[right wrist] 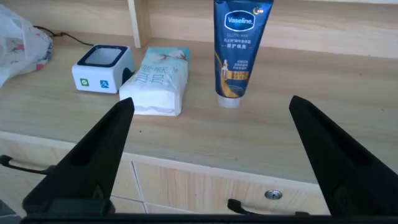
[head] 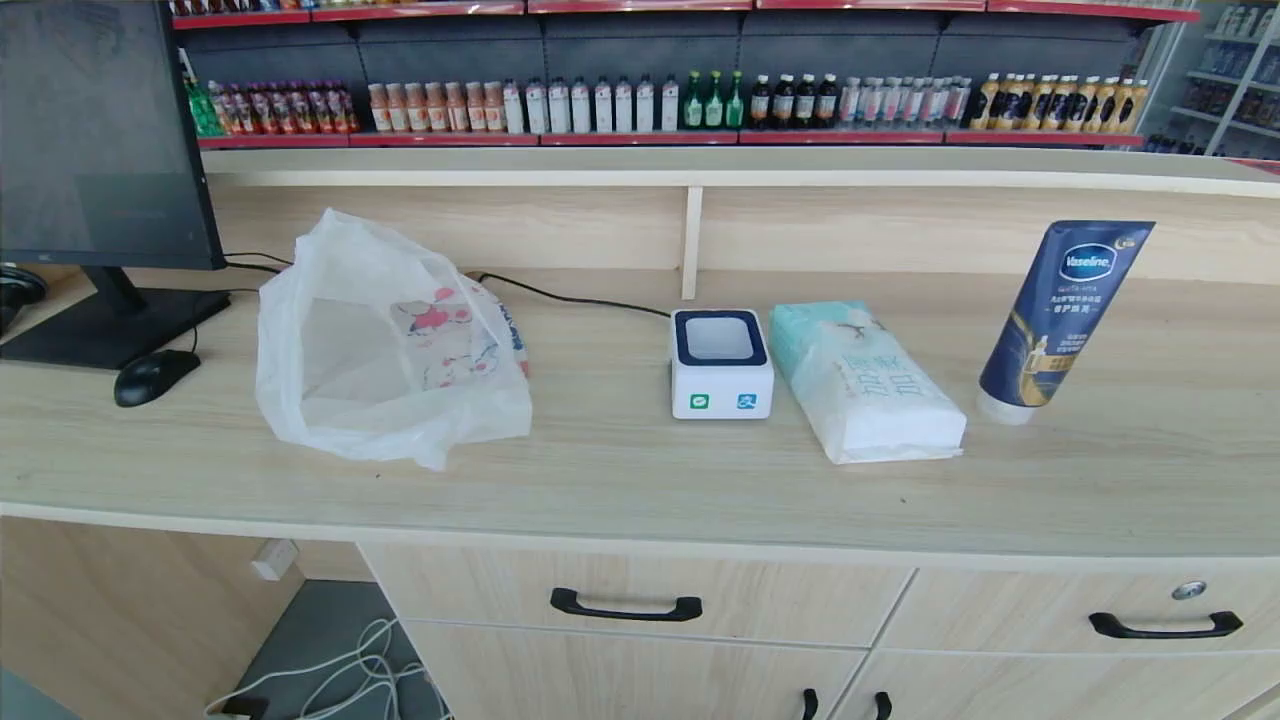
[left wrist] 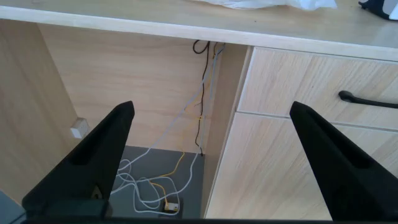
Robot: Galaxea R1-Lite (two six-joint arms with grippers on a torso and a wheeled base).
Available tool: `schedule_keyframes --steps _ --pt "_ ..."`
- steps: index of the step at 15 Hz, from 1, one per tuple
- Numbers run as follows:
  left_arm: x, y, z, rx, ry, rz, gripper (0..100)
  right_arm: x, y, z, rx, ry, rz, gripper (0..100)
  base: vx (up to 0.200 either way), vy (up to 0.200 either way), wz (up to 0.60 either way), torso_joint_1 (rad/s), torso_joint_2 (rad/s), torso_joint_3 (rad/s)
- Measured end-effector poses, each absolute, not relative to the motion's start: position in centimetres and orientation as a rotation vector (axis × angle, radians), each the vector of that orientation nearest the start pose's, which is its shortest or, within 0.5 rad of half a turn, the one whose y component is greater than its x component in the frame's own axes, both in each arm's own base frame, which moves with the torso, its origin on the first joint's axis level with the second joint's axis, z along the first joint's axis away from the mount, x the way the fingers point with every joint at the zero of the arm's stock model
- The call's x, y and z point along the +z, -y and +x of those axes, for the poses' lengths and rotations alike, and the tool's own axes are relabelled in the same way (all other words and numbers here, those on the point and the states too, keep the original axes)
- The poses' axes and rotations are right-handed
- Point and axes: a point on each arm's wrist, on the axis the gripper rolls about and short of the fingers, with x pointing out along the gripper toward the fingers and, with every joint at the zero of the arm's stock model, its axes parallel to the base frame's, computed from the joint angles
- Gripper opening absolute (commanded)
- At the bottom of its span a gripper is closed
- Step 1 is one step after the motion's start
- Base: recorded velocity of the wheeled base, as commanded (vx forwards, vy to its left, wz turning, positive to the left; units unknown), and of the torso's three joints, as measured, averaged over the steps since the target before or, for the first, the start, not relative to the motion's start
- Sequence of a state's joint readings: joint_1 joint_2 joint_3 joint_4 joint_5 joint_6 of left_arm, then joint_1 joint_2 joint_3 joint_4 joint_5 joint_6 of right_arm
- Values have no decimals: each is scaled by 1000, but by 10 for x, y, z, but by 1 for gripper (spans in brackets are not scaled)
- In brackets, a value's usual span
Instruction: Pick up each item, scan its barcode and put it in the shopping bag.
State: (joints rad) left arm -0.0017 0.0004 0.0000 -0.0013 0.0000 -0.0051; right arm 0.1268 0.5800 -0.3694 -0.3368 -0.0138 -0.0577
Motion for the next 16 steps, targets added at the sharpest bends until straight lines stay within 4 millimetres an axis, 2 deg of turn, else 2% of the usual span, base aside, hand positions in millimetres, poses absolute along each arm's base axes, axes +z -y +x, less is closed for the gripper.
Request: schedule_keyframes --steps 6,11,16 --pt "76 0 -23 -2 1 -1 100 251 -31 138 281 -45 -52 100 0 0 0 0 0 0" --pt "75 0 -23 -2 0 0 100 263 -52 194 318 -119 79 100 0 0 0 0 0 0" --pt "75 0 -23 -3 0 3 100 257 -68 236 358 -263 90 100 0 0 0 0 0 0"
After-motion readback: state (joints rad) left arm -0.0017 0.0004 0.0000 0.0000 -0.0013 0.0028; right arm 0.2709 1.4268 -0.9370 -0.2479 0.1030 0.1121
